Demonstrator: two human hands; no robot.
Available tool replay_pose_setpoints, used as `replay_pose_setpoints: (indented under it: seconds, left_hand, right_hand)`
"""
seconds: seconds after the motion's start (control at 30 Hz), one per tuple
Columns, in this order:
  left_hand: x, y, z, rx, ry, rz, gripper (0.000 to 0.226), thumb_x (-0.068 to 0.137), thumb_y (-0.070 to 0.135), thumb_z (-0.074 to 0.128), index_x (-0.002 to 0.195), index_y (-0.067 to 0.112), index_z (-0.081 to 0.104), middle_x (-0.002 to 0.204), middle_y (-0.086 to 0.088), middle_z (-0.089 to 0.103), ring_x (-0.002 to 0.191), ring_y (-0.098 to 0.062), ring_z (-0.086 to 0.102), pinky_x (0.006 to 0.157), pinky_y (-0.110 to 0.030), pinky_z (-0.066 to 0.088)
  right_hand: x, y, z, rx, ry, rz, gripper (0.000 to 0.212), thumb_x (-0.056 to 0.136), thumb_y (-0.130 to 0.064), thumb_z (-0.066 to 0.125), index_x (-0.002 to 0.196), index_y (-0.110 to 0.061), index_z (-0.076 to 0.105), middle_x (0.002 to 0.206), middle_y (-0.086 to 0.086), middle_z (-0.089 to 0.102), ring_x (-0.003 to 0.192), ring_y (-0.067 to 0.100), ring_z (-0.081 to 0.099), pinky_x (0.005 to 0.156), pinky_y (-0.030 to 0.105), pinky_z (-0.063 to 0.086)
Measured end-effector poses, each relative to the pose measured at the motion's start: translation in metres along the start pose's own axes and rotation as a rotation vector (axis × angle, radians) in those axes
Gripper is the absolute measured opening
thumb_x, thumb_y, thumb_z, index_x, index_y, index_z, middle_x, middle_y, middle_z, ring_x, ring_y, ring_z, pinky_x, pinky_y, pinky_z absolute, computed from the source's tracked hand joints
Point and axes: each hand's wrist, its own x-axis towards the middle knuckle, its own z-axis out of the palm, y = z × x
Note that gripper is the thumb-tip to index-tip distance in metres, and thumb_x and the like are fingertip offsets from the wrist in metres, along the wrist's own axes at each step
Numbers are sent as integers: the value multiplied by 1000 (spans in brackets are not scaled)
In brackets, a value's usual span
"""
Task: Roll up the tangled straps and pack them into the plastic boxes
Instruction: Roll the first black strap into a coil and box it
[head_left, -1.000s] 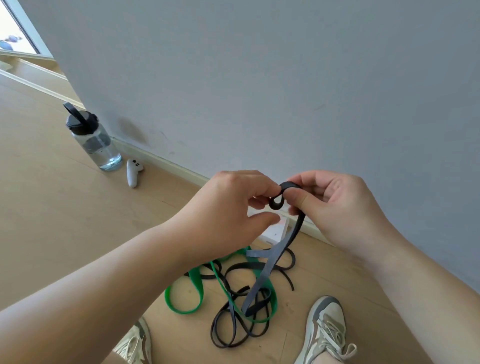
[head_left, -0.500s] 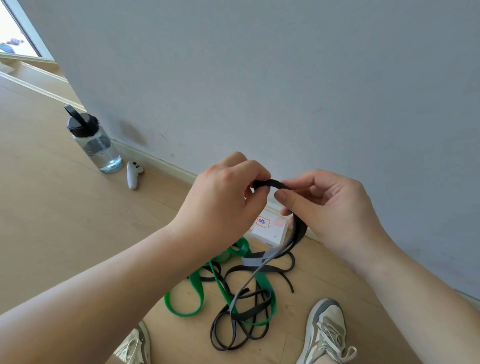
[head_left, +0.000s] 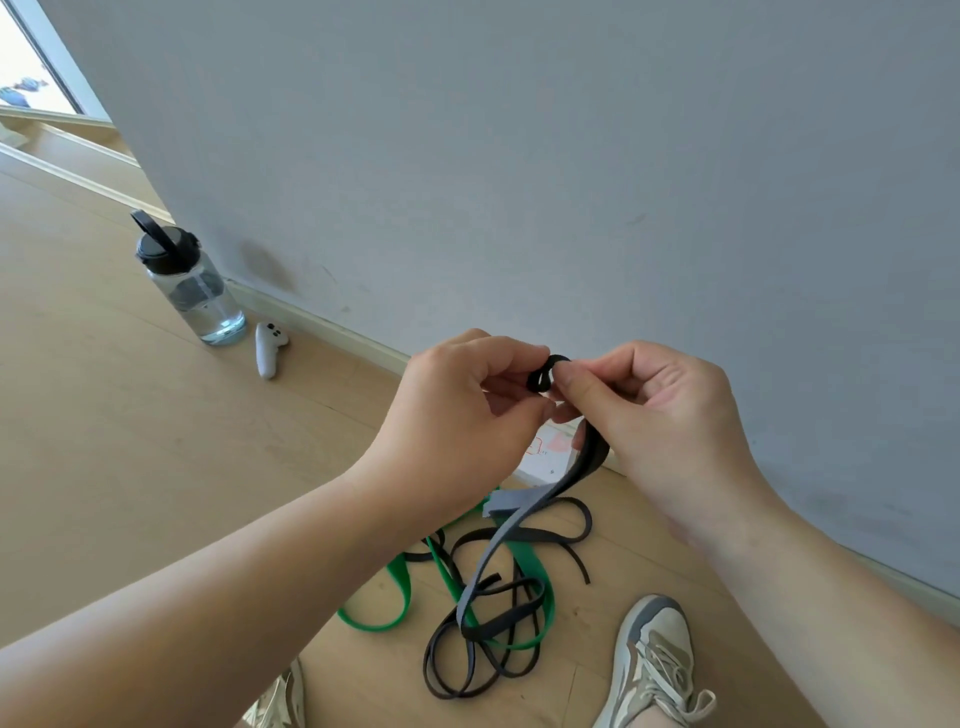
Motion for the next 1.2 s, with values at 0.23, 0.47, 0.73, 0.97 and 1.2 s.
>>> replay_pose_setpoints:
  seconds: [0.23, 0.47, 0.73, 0.97, 1.2]
  left_hand:
    - [-2, 3, -2, -5, -51, 12, 31, 89, 3, 75, 114, 19, 79, 94, 10, 75, 82, 4, 72, 76, -8, 53]
    - [1, -3, -2, 68, -70, 94, 29, 88, 1, 73, 110, 20, 79, 94, 8, 74, 83, -1, 71, 79, -18, 58]
    - [3, -21, -3, 273, -28, 358, 14, 89, 24, 71, 99, 12, 70, 84, 3, 68, 71, -18, 67, 65, -41, 58]
    - [8, -20, -15, 335, -75, 471, 22, 90, 29, 75, 99, 11, 65, 79, 7, 66, 65, -14, 62, 60, -39, 55]
    - [9, -21, -19, 414, -136, 525, 21, 96, 33, 67, 107, 15, 70, 87, 14, 59, 68, -12, 60, 60, -37, 53]
  right_hand:
    - [1, 4, 7, 20, 57, 12, 12, 91, -25, 78, 82, -18, 74, 71, 6, 77, 66, 34, 73, 61, 38, 61]
    - [5, 6, 8, 34, 41, 54, 13, 91, -24, 78, 83, -15, 74, 70, 10, 76, 68, 38, 73, 65, 47, 64]
    - [9, 4, 1, 54, -130, 93, 11, 95, -19, 73, 88, -11, 75, 75, 16, 77, 63, 39, 65, 66, 43, 59]
    - [11, -2, -12, 42, -294, 115, 14, 98, -16, 67, 96, -4, 74, 80, 20, 77, 64, 32, 57, 67, 44, 51]
    - [11, 1, -10, 96, -338, 137, 20, 84, -20, 76, 98, -6, 76, 90, 26, 76, 88, 53, 68, 78, 52, 57]
